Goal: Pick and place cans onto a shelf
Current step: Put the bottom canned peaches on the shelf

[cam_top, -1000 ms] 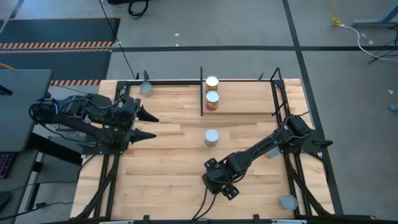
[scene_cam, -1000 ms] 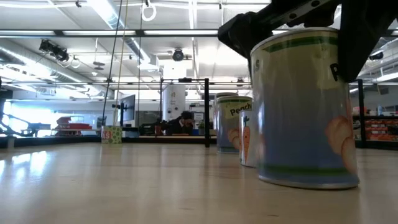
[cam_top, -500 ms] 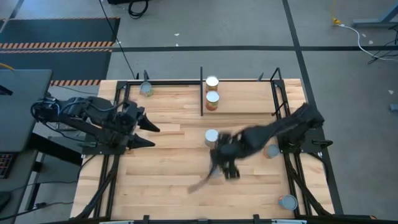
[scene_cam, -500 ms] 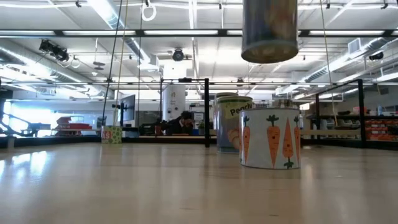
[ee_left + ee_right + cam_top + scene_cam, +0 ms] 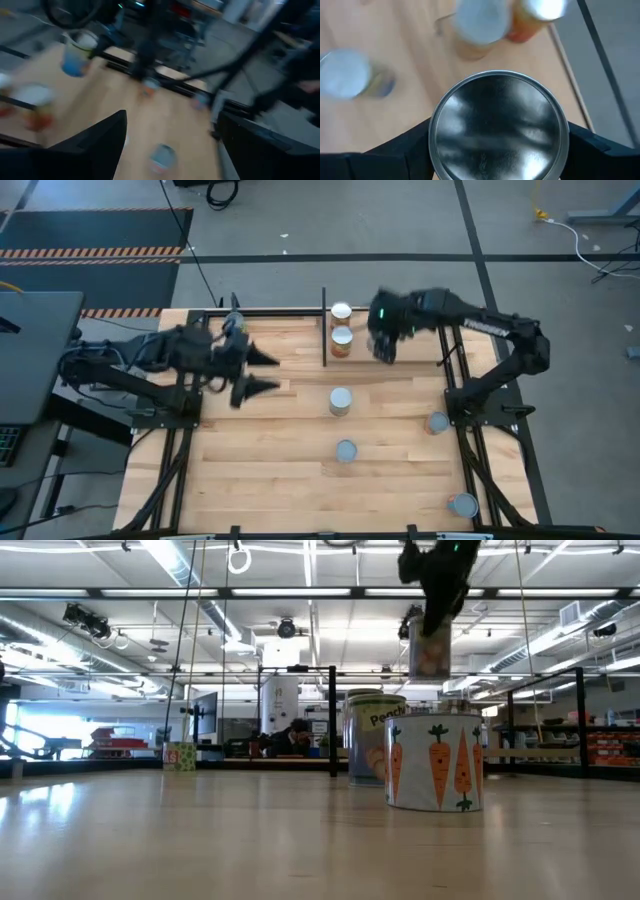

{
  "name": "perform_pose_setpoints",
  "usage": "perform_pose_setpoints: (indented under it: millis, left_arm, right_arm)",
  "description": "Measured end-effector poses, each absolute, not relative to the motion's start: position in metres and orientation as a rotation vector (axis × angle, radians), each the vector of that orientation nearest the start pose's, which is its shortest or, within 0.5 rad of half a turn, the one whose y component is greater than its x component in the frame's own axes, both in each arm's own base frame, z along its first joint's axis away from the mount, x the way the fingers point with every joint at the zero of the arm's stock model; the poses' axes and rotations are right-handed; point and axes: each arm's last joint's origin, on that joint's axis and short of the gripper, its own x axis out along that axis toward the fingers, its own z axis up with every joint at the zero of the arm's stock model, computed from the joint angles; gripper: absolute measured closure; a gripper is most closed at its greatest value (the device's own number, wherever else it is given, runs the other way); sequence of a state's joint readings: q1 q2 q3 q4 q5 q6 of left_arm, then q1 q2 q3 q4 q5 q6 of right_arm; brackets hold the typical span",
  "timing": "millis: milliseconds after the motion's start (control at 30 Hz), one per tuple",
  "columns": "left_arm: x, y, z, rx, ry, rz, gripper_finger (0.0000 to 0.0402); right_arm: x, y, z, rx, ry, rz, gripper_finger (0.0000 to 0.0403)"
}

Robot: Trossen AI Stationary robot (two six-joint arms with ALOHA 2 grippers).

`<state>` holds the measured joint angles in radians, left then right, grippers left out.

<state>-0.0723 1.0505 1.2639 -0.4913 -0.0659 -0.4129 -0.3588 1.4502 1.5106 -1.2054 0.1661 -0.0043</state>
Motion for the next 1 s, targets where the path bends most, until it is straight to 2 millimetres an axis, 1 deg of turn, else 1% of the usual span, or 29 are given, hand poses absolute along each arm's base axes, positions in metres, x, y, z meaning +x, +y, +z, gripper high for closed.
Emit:
perform_pose_setpoints:
  millis: [67,133,200,267,333,400,467,567,667,733,833,1000]
  left_arm:
    - [0.209,0.003,0.421,-0.371,0.257,0.106,0.0083]
    - [0.209,0.021,0.427,-0.359,0.224,0.159,0.0083]
    - [0.208,0.040,0.426,-0.338,0.242,0.226,0.0083]
    - [0.211,0.056,0.424,-0.305,0.253,0.275,0.0083]
    - [0.210,0.072,0.420,-0.289,0.275,0.323,0.0083]
    - [0.213,0.087,0.420,-0.281,0.251,0.365,0.0083]
    - [0.214,0.105,0.416,-0.273,0.253,0.427,0.0083]
    - [0.221,0.130,0.410,-0.279,0.240,0.473,0.0083]
    - [0.227,0.146,0.405,-0.296,0.222,0.466,0.0084]
    - [0.231,0.151,0.402,-0.303,0.216,0.457,0.0084]
    - [0.235,0.153,0.398,-0.316,0.230,0.456,0.0084]
    - [0.235,0.152,0.398,-0.319,0.230,0.453,0.0084]
  right_arm:
    - [0.245,-0.127,0.351,0.127,1.105,-0.466,0.0088]
    - [0.240,-0.154,0.347,0.138,1.092,-0.480,0.0088]
    - [0.238,-0.177,0.340,0.170,1.089,-0.480,0.0088]
    - [0.237,-0.195,0.332,0.200,1.104,-0.464,0.0088]
    - [0.238,-0.209,0.324,0.222,1.119,-0.455,0.0088]
    - [0.241,-0.222,0.312,0.236,1.146,-0.420,0.0088]
    - [0.244,-0.231,0.302,0.233,1.151,-0.380,0.0088]
    - [0.248,-0.241,0.295,0.204,1.125,-0.342,0.0088]
    - [0.254,-0.249,0.284,0.169,1.138,-0.321,0.0088]
    - [0.258,-0.253,0.277,0.148,1.141,-0.308,0.0088]
    - [0.263,-0.258,0.266,0.144,1.162,-0.302,0.0087]
    - [0.265,-0.261,0.261,0.121,1.181,-0.308,0.0071]
